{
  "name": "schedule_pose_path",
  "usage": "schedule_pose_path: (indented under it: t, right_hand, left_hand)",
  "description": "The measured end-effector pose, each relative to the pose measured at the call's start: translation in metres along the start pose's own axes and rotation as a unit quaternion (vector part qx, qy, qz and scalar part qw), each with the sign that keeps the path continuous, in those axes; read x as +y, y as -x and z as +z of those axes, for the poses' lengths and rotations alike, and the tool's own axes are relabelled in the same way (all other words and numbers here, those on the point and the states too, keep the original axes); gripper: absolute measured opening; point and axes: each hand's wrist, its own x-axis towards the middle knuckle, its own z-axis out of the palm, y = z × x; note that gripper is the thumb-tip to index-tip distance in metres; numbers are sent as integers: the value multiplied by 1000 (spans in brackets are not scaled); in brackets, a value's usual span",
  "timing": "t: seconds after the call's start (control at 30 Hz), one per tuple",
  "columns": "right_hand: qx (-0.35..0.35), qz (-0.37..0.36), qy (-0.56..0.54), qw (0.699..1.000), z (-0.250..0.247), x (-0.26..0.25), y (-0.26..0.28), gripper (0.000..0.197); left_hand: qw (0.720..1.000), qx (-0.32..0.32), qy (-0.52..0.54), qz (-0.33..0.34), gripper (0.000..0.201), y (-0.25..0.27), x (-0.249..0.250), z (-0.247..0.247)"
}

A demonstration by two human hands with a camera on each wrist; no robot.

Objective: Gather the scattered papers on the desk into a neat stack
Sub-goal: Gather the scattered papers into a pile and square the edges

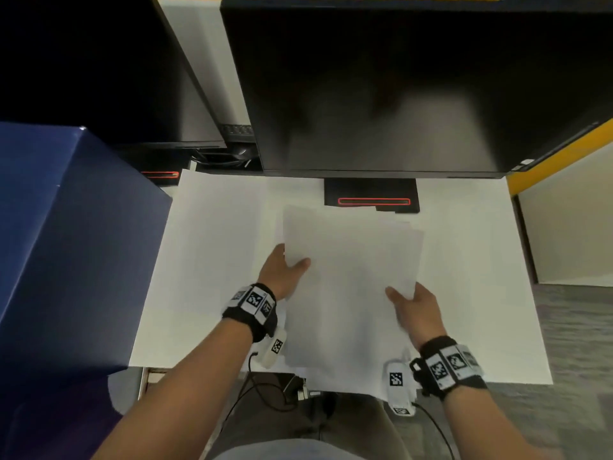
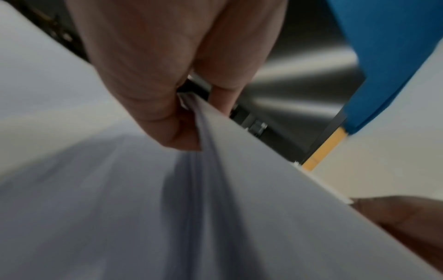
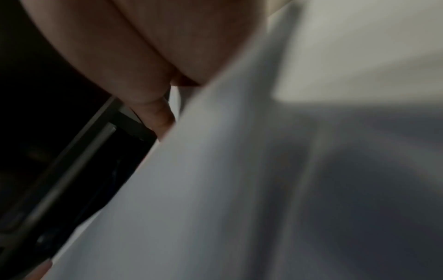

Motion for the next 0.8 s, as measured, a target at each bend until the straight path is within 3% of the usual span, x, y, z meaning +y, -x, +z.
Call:
schedule_pose_path:
  t: [0.13, 0.27, 0.4, 0.53, 0.67, 0.73, 0.8]
  right_hand:
    - [43, 15, 87, 995, -4, 26, -8, 36]
    - [132, 48, 214, 967, -18, 50, -5, 66]
    - [57, 31, 267, 961, 9, 55, -5, 65]
    - [28, -10, 280, 960, 15, 50, -9, 55]
    - [108, 55, 206, 971, 2, 35, -25, 55]
    - [124, 50, 183, 974, 10, 17, -39, 58]
    - [106, 24, 193, 975, 26, -4, -54, 61]
  left_hand:
    - [997, 24, -59, -32, 67, 5, -40, 13]
    - [975, 114, -192, -13, 67, 20, -67, 10]
    - [973, 65, -221, 0, 55, 21, -60, 30]
    - [945, 84, -317, 2, 62, 16, -46, 31]
    - [973, 102, -205, -16, 60, -2, -50, 16]
    - [978, 93, -189, 1, 53, -11, -44, 17]
    - [973, 123, -195, 11, 50, -21, -32, 19]
